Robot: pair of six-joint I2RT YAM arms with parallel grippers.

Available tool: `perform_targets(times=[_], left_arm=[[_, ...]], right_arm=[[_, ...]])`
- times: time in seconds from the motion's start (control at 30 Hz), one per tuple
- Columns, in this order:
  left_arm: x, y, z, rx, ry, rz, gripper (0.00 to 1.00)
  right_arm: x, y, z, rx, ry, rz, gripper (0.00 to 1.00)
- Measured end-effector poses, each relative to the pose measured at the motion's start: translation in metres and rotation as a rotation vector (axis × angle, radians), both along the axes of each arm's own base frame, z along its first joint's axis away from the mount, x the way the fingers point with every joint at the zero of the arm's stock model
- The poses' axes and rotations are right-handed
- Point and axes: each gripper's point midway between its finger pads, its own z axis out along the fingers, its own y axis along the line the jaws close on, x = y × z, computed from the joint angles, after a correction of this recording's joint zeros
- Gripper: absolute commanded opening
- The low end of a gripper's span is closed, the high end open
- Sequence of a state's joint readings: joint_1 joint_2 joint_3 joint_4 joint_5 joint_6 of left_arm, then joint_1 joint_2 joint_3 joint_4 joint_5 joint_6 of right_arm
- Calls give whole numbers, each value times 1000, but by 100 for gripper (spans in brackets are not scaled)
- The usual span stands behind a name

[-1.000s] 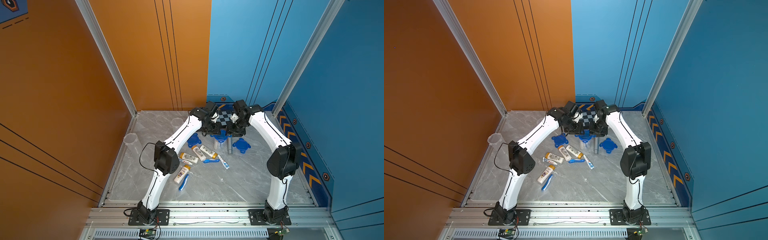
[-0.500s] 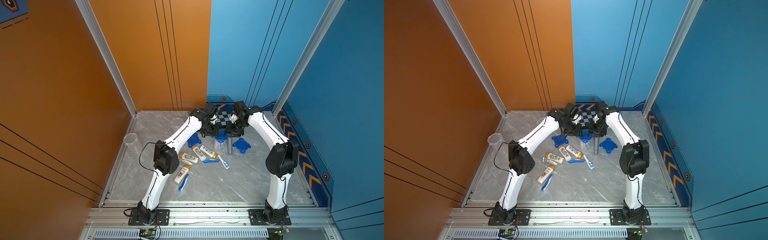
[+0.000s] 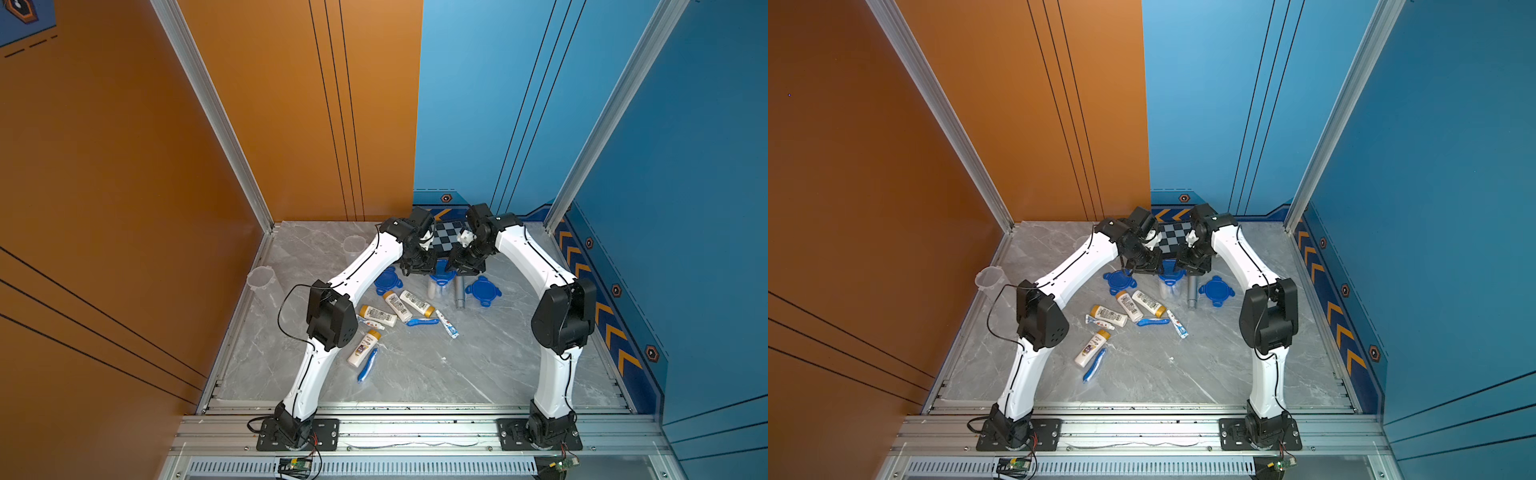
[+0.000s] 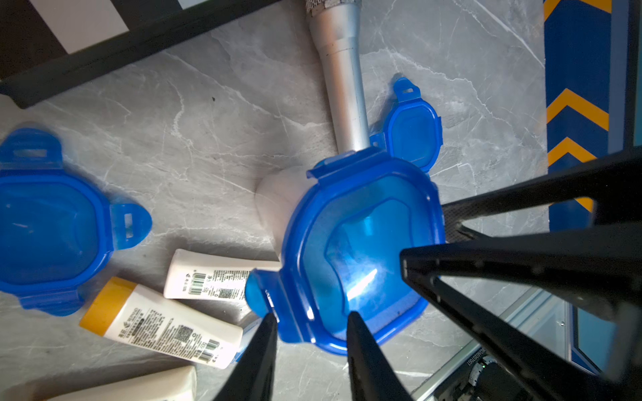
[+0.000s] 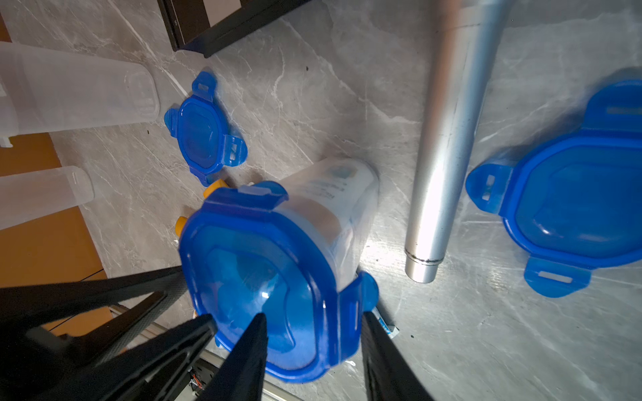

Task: Pack away toiletry kits
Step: Close the fastener on the container.

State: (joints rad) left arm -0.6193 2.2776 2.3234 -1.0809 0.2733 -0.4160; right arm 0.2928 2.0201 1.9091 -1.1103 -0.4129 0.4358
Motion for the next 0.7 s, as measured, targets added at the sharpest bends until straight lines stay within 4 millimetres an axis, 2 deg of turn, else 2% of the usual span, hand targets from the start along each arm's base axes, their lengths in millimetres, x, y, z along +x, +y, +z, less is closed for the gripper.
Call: perform_targets(times=[0.7], left_arm=[[26, -3, -5, -196, 63, 100, 39]], right_arm=[[-2, 10, -2, 100, 25, 5, 46]])
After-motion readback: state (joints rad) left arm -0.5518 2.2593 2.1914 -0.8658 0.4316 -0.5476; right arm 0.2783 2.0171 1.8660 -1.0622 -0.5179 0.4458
